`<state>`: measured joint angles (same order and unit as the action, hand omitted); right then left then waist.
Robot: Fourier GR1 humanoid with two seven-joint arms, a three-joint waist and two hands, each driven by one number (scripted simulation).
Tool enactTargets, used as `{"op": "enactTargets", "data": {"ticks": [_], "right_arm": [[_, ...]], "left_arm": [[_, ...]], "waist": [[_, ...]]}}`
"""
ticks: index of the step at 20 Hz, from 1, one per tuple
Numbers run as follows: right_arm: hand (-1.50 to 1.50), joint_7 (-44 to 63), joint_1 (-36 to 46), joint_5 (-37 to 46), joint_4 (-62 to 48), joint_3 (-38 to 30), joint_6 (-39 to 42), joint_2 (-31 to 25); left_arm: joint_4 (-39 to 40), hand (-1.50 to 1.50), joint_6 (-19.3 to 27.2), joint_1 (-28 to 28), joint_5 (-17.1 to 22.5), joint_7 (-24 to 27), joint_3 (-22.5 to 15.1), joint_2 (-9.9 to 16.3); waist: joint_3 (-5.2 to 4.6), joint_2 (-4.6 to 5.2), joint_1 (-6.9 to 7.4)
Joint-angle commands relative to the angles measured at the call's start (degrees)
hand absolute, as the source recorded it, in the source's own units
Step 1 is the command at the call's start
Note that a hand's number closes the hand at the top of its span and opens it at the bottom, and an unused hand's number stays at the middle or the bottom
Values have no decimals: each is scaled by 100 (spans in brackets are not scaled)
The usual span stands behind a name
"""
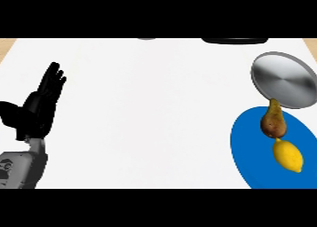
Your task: Pick the lemon from the plate and place it in the pan
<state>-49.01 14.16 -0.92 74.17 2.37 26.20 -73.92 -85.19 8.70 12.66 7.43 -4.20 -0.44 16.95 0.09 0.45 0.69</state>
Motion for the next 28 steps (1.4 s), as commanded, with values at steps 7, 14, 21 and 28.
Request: {"op": "enactTargets", "data": {"ticks": [7, 14, 21, 28], "right_arm": [[-150, -844, 118, 243, 333, 478, 394, 31], [-150, -707, 18, -85, 1089, 871, 732, -332], [-150, -365, -524, 448, 1208, 905, 200, -306], [-150, 494, -534, 1096, 1297, 935, -184, 435]], "left_arm": [[321, 0, 117, 391, -130, -82, 15, -196], [82, 0, -36, -29, -143, 33, -20, -130], [318, 0, -57, 130, -162, 72, 154, -173], [249, 0, -11, 31, -401, 76, -3, -418]], "waist": [[-8, -29, -69], [-12, -54, -61], [-9, -40, -77], [-10, -40, -43]]}}
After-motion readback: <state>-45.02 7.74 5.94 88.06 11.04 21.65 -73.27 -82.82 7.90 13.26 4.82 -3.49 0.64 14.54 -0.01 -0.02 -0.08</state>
